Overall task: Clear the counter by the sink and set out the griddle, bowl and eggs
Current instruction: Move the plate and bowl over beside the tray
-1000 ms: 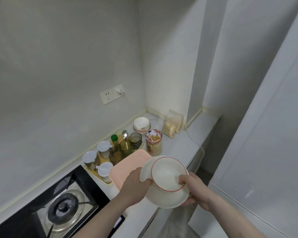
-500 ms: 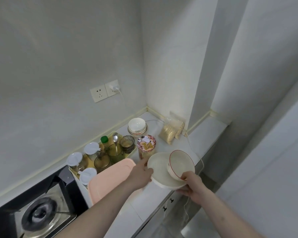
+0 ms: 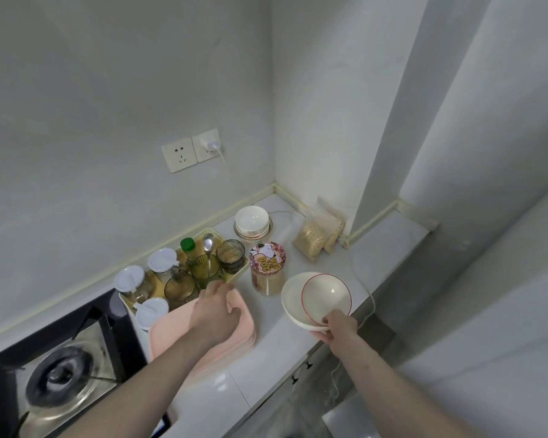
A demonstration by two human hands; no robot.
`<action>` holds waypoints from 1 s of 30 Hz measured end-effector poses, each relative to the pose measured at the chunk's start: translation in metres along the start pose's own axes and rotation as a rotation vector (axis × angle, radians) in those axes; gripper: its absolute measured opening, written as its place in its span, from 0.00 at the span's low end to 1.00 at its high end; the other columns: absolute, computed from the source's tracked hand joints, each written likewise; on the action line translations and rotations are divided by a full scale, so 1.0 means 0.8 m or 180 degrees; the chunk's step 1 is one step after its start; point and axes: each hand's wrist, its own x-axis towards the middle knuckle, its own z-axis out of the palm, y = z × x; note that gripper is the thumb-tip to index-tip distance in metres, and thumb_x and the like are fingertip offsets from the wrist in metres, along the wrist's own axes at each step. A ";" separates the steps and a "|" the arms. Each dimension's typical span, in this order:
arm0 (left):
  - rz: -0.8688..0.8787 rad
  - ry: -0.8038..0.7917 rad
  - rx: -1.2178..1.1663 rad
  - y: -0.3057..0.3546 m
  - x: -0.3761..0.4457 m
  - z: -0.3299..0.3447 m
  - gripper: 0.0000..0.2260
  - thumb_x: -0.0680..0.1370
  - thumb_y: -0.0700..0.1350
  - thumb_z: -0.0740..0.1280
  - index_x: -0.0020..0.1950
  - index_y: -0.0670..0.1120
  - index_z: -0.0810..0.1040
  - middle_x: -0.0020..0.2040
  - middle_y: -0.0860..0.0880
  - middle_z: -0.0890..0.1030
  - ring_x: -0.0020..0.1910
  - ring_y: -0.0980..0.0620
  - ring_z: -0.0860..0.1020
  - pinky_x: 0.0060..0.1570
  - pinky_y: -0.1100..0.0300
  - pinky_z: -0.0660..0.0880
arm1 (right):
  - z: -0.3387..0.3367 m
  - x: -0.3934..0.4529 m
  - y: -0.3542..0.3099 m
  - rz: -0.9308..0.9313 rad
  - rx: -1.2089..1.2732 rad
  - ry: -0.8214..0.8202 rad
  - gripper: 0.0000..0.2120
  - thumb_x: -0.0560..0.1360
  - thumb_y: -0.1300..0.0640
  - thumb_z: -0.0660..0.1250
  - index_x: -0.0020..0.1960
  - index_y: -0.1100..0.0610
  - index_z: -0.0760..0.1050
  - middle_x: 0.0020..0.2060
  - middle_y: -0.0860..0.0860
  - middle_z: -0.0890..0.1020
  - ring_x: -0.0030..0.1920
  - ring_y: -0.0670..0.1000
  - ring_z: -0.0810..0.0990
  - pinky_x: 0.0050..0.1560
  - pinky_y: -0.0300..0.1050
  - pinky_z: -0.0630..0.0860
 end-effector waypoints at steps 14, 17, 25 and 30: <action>-0.0305 -0.0694 0.0679 -0.048 -0.002 0.011 0.50 0.75 0.69 0.67 0.84 0.52 0.41 0.83 0.49 0.34 0.82 0.43 0.35 0.78 0.33 0.49 | 0.030 0.067 -0.027 -0.0106 -0.0420 0.0336 0.26 0.74 0.68 0.62 0.72 0.63 0.68 0.65 0.63 0.75 0.60 0.66 0.77 0.27 0.49 0.80; -0.0316 -0.0712 0.0691 -0.049 0.000 0.013 0.50 0.75 0.69 0.67 0.84 0.51 0.40 0.83 0.48 0.33 0.82 0.43 0.34 0.78 0.33 0.48 | 0.039 0.074 -0.037 -0.0115 -0.0581 0.0405 0.25 0.74 0.65 0.64 0.71 0.63 0.70 0.61 0.63 0.78 0.55 0.65 0.79 0.37 0.53 0.83; -0.0333 -0.0732 0.0620 -0.053 0.003 0.015 0.50 0.75 0.69 0.67 0.84 0.52 0.39 0.82 0.49 0.32 0.82 0.44 0.33 0.78 0.34 0.46 | 0.042 0.095 -0.046 -0.0152 -0.0819 0.0646 0.27 0.72 0.62 0.69 0.70 0.65 0.70 0.53 0.61 0.79 0.47 0.62 0.78 0.53 0.60 0.83; -0.0351 -0.0732 0.0629 -0.052 0.002 0.015 0.50 0.75 0.69 0.67 0.84 0.53 0.39 0.82 0.50 0.32 0.82 0.44 0.34 0.79 0.35 0.46 | 0.045 0.099 -0.048 -0.0190 -0.0994 0.0746 0.25 0.72 0.64 0.69 0.68 0.66 0.71 0.58 0.64 0.79 0.40 0.60 0.77 0.51 0.58 0.83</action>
